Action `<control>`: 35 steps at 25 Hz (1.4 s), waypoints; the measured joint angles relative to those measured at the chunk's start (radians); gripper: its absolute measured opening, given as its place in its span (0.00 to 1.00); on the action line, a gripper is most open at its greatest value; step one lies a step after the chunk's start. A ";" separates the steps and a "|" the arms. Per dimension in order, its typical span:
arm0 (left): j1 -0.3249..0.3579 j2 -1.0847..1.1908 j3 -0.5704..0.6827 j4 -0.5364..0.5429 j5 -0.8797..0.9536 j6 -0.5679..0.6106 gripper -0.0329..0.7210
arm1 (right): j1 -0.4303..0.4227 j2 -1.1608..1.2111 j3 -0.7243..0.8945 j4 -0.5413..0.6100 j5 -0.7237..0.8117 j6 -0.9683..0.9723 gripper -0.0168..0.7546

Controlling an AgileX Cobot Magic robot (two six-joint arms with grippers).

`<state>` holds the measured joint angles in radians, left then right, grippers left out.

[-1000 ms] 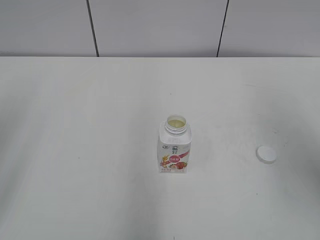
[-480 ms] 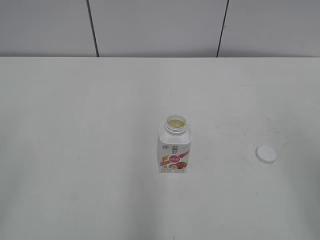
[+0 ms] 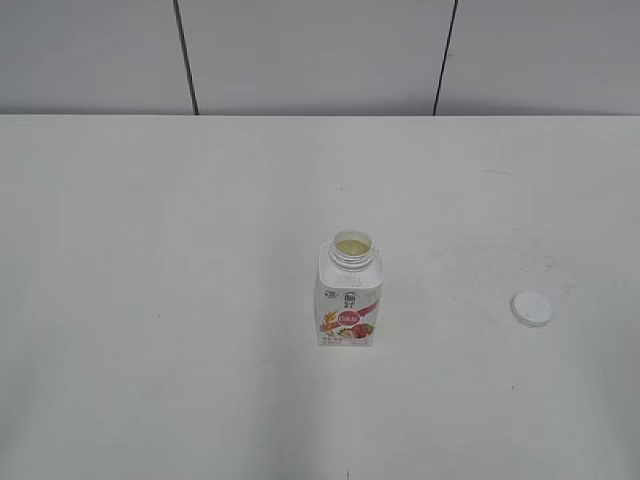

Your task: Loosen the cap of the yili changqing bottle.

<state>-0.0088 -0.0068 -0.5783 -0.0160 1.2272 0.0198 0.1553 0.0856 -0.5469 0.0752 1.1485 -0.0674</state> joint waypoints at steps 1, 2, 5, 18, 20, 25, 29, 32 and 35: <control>0.000 0.000 0.003 -0.012 -0.005 0.019 0.70 | 0.000 -0.039 0.000 0.000 -0.001 -0.005 0.67; 0.000 0.000 0.007 -0.024 -0.019 0.037 0.70 | 0.000 -0.073 0.001 0.000 0.000 -0.008 0.67; 0.000 -0.001 0.031 -0.065 -0.112 0.059 0.70 | 0.000 -0.093 0.003 -0.002 0.000 -0.013 0.67; 0.001 -0.001 0.054 -0.072 -0.166 0.068 0.70 | 0.000 -0.093 0.034 -0.005 -0.049 -0.018 0.67; 0.001 -0.001 0.054 -0.072 -0.166 0.068 0.70 | 0.000 -0.093 0.034 -0.007 -0.049 -0.019 0.67; 0.001 -0.001 0.054 -0.094 -0.166 0.068 0.70 | 0.000 -0.093 0.034 -0.010 -0.051 -0.019 0.67; -0.007 -0.001 0.054 -0.106 -0.166 0.068 0.70 | 0.000 -0.093 0.034 -0.012 -0.050 -0.019 0.67; -0.036 -0.001 0.054 -0.109 -0.166 0.068 0.70 | 0.000 -0.093 0.034 -0.013 -0.050 -0.019 0.67; -0.052 -0.001 0.054 -0.110 -0.166 0.068 0.70 | 0.000 -0.093 0.034 -0.015 -0.051 -0.019 0.67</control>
<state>-0.0608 -0.0078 -0.5239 -0.1263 1.0615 0.0879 0.1553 -0.0077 -0.5125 0.0607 1.0973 -0.0862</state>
